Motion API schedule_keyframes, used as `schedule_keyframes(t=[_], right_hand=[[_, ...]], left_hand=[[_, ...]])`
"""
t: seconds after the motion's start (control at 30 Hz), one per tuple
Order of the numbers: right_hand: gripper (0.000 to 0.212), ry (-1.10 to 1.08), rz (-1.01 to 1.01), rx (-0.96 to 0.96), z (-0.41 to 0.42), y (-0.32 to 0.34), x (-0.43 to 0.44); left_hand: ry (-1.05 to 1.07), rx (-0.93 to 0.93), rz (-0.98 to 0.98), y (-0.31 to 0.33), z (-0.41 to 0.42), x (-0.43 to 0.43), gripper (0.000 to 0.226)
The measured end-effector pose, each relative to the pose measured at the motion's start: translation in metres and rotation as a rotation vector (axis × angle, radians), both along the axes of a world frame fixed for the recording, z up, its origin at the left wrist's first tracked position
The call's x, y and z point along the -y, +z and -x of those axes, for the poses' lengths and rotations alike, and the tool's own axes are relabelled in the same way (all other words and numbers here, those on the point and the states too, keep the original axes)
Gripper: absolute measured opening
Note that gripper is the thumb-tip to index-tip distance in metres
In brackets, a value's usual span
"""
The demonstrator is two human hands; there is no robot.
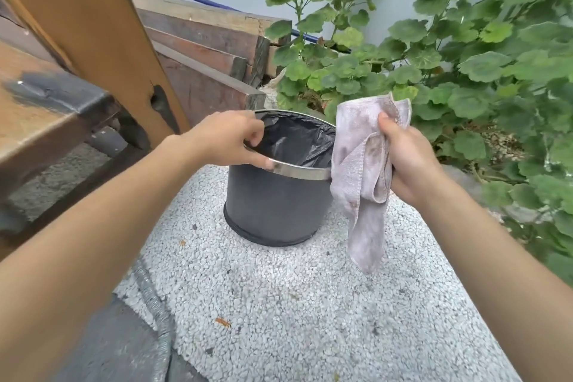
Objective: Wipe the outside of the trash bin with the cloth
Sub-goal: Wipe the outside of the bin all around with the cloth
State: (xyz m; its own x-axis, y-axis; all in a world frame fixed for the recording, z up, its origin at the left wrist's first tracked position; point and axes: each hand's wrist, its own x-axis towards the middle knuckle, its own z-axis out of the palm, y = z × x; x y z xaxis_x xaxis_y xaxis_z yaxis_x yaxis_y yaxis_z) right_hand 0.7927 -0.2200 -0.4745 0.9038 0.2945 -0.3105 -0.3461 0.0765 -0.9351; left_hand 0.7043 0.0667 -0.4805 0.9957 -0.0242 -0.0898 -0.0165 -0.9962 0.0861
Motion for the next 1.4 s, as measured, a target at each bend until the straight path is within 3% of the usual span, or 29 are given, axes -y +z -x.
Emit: schedule_keyframes(t=[0.17,0.27,0.47,0.57,0.63,0.7,0.73,0.8,0.9,0.97,1.07,1.13,1.2,1.23,1.3,1.4], right_hand=[[0.030,-0.026,-0.118,-0.039,0.010,0.008,-0.011],[0.028,-0.011,-0.190,-0.050,0.017,0.015,-0.021],[0.027,0.088,-0.375,-0.032,0.019,0.050,-0.035],[0.028,0.168,-0.412,-0.032,0.022,0.063,-0.035],[0.033,0.229,-0.433,-0.051,0.026,0.071,-0.036],[0.039,0.274,-0.446,-0.044,0.029,0.083,-0.036],[0.040,0.297,-0.458,-0.040,0.031,0.090,-0.036],[0.039,0.329,-0.495,0.002,0.031,0.101,-0.037],[0.040,0.285,-0.405,0.183,0.024,0.107,-0.036],[0.036,0.262,-0.083,0.482,0.022,0.101,-0.030],[0.018,0.569,0.252,0.795,0.033,0.082,-0.016],[0.050,0.803,0.492,0.989,0.044,0.062,-0.007],[0.086,0.797,0.620,1.140,0.050,0.043,-0.003],[0.090,0.716,0.574,1.167,0.048,0.033,-0.004],[0.066,0.490,0.385,1.117,0.044,0.011,-0.005],[0.020,0.211,0.103,0.598,0.040,-0.005,-0.005]], left_hand=[[-0.011,0.036,-0.003,-0.007,0.006,0.005,0.026],[-0.034,0.093,-0.051,-0.021,0.007,0.031,0.033],[-0.116,-0.076,0.055,-0.047,0.033,0.077,0.012],[-0.068,-0.054,0.128,-0.054,0.045,0.078,0.016],[0.055,-0.018,0.501,-0.045,0.047,0.073,0.033],[0.154,-0.058,1.103,-0.029,0.046,0.073,0.052],[0.169,-0.094,1.385,-0.022,0.045,0.077,0.055],[0.196,-0.199,1.756,-0.011,0.046,0.089,0.045],[0.204,-0.301,1.925,-0.002,0.051,0.113,0.034],[0.280,-0.312,2.027,0.004,0.053,0.124,0.033],[0.407,-0.311,2.287,0.019,0.050,0.118,0.031],[0.464,-0.249,2.424,0.028,0.048,0.105,0.045],[0.483,-0.243,2.454,0.033,0.046,0.095,0.061],[0.462,-0.257,2.408,0.034,0.046,0.093,0.069],[0.446,-0.223,2.165,0.034,0.045,0.093,0.080],[0.465,0.095,1.500,0.032,0.048,0.102,0.063]])
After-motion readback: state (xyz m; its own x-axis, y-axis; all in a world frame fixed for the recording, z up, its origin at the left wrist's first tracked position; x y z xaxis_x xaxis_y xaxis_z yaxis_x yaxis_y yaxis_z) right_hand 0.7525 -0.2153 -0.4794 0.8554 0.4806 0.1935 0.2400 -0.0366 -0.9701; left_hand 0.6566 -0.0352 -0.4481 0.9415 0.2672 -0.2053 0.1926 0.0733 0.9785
